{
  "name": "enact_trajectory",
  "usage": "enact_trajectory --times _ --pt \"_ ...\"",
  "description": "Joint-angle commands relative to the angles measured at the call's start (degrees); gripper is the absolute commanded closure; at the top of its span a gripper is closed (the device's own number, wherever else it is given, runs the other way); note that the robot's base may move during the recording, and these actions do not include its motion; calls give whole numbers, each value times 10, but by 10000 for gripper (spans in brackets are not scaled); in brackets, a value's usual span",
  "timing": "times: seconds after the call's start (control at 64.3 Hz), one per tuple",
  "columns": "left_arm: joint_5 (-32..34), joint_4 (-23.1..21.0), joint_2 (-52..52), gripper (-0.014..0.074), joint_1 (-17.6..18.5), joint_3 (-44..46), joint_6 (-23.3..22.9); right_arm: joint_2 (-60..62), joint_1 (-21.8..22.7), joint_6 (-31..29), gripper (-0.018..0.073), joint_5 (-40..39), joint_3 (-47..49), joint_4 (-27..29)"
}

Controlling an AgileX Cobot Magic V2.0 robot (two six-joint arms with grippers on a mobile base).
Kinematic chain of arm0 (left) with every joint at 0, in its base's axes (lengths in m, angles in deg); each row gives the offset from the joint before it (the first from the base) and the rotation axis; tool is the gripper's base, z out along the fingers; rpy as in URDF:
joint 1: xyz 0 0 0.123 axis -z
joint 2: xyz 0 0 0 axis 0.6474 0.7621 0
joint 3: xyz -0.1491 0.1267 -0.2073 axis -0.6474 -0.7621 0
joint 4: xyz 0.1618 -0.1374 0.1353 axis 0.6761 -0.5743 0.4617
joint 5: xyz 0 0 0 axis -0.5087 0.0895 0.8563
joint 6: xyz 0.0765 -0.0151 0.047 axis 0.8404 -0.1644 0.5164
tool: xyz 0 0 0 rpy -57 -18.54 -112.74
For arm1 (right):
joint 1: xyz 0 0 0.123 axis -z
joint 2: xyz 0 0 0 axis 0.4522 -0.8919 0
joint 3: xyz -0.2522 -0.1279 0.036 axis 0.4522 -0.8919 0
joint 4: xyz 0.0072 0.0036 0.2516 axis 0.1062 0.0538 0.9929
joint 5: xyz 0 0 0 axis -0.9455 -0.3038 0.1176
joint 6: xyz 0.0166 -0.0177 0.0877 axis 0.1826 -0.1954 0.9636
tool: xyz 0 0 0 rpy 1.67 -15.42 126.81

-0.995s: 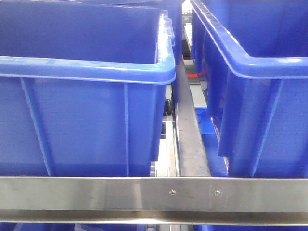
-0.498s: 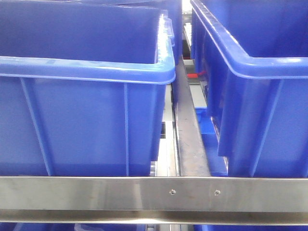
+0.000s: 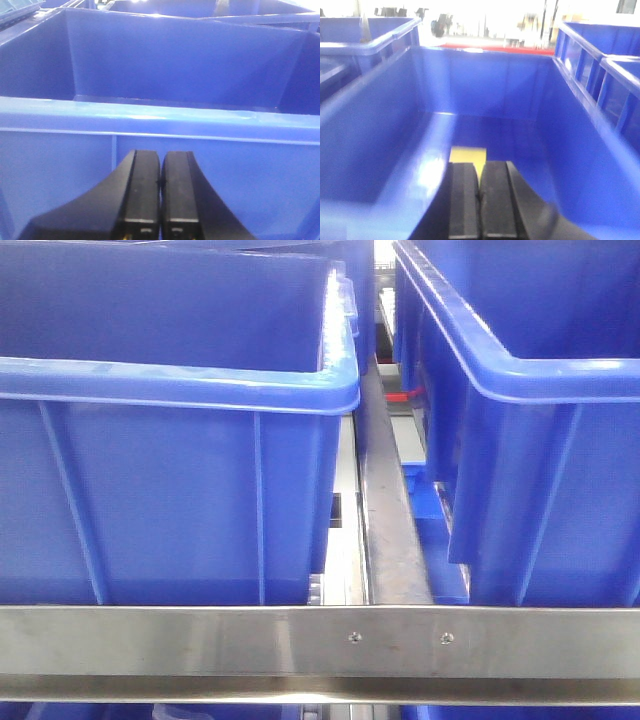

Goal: Place yellow foam block on left shelf second layer

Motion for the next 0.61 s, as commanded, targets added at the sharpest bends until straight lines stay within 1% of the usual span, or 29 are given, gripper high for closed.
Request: enact_trajectory --times 0.0,0.047,0.062,0.093,0.171,0.591 --pt "50 -4 2 460 1 -15 -2 33 4 -5 526 -81 -32 1" --pt "50 -4 2 460 1 -15 -2 53 4 -5 526 -81 -54 1" --pt "50 -4 2 460 1 -15 -2 59 4 -5 526 -76 -55 1" --pt "50 -4 2 460 1 -15 -2 73 4 -5 526 -38 -52 1" --pt "50 -4 2 460 1 -15 -2 72 4 -5 526 -23 -52 1" --pt "50 -4 2 460 1 -15 -2 73 4 -5 526 -23 -52 1"
